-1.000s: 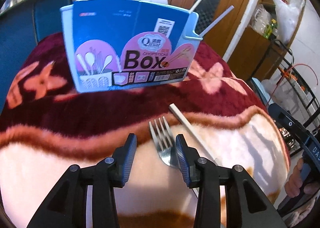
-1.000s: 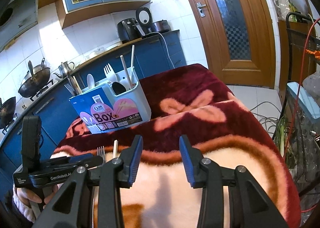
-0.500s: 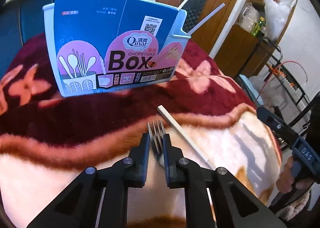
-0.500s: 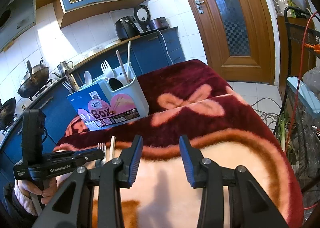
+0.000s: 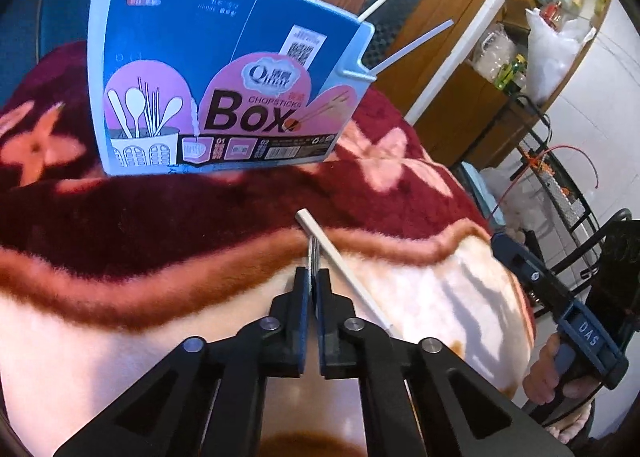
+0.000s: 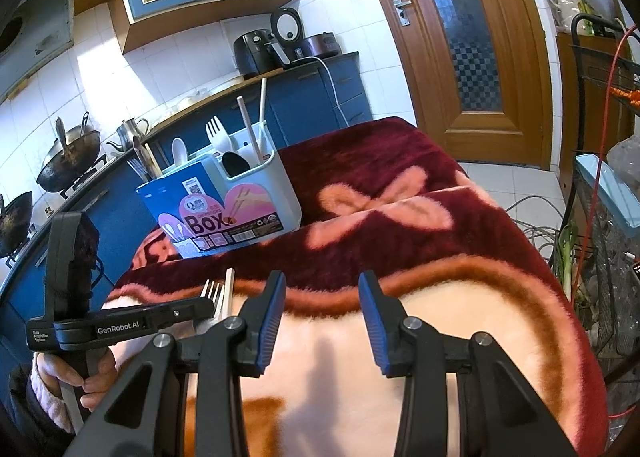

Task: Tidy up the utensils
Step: 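Grasp the last silver fork with the left tool while the right tool approaches a white chopstick, then grasp and lift the white chopstick with the right tool while the left tool lifts the fork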

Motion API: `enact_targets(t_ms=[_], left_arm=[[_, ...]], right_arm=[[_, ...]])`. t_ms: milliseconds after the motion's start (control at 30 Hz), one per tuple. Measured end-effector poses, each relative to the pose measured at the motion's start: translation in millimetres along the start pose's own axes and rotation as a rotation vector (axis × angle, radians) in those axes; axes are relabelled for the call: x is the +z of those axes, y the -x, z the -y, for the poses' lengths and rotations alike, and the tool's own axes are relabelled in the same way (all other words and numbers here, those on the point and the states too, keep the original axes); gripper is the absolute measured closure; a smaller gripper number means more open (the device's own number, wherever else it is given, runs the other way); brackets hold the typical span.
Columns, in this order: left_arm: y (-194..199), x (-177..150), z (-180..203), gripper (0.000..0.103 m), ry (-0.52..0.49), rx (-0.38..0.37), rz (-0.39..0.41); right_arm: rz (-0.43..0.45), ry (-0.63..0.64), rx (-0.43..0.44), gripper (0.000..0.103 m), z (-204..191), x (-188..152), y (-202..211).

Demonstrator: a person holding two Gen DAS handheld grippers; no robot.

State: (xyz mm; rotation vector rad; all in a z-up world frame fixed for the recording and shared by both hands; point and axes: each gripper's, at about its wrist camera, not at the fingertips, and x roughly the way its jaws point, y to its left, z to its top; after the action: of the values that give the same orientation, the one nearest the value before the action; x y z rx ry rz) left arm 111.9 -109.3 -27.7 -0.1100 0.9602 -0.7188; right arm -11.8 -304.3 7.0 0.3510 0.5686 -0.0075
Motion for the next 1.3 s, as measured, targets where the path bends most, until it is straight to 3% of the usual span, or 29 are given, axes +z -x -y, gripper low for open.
enact_targets(t_ms=[600, 967, 1300], left_arm=[[109, -10, 0, 0.102, -0.015, 0.196, 0.381], [150, -19, -4, 0.102, -0.022, 0.283, 0.509], [164, -21, -19, 0.102, -0.011, 0.332, 0.539]], right_arm=[[-0.1, 0.16, 0.008, 0.062, -27, -17, -5], [-0.257, 0.281, 0.08, 0.062, -74, -13, -46], [-0.385, 0.352, 0.079, 0.081, -96, -7, -77]])
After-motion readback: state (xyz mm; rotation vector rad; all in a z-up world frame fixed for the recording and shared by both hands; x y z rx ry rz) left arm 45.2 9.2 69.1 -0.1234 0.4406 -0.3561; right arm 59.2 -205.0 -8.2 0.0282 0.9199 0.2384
